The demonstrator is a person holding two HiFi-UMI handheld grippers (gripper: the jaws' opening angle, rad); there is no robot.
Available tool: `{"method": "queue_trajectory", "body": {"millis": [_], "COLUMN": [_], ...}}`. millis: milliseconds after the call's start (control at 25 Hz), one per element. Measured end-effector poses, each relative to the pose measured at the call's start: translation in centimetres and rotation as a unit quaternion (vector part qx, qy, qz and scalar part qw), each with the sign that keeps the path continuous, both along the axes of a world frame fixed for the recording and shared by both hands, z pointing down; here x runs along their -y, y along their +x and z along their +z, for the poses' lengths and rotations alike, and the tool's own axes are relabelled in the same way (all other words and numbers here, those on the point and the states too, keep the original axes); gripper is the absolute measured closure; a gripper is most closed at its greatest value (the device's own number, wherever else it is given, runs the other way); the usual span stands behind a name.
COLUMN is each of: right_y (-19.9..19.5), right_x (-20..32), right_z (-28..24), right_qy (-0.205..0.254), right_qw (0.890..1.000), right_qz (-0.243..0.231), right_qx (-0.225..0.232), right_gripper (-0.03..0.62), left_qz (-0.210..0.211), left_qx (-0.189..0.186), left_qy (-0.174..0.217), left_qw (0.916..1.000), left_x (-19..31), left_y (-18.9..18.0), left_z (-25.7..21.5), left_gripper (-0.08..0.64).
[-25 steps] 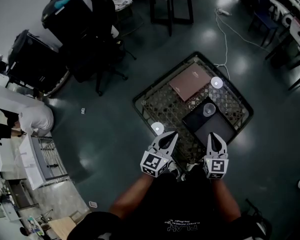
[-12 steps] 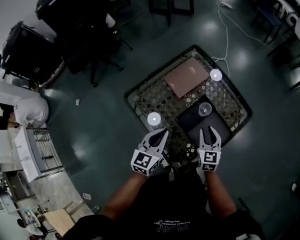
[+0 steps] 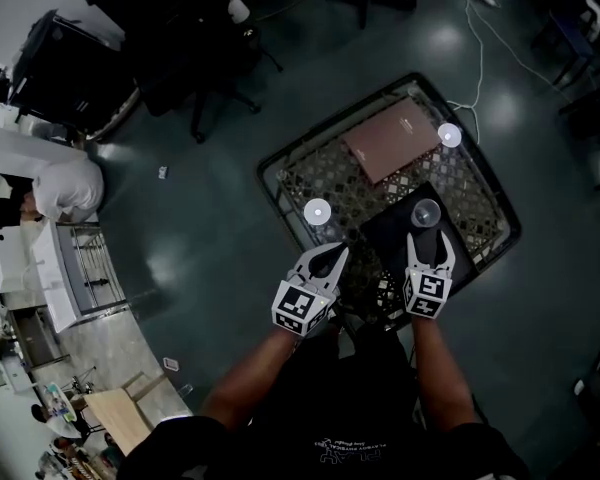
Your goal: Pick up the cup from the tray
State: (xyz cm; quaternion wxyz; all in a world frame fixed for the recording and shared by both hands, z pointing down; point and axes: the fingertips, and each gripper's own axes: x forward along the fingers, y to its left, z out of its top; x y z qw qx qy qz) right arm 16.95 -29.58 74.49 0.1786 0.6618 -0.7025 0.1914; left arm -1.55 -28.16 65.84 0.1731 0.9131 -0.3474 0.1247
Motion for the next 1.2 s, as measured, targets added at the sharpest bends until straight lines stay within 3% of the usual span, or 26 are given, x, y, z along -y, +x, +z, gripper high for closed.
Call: {"method": "queue_trajectory", "body": {"millis": [560, 1200], "right_y": [1.1, 0.6], "right_x": [3.8, 4.6], "right_z": [3.5, 1.1], "right_qy": [-0.027, 0.001], "right_qw": [0.999, 0.999], "right_qz": [-0.020, -0.052], "right_qx": [0.007, -0.014], "right_gripper": [0.262, 0.299], "left_qz": [-0.011, -0.066], "left_qx": [0.004, 0.013], "left_qy": [0.002, -0.005], "left_qw": [0.9999, 0.9977], "left_x": [2.4, 3.8], "left_y": [1.7, -2.4], "left_z": [0.7, 1.5], "left_gripper": [0.551, 0.551]}}
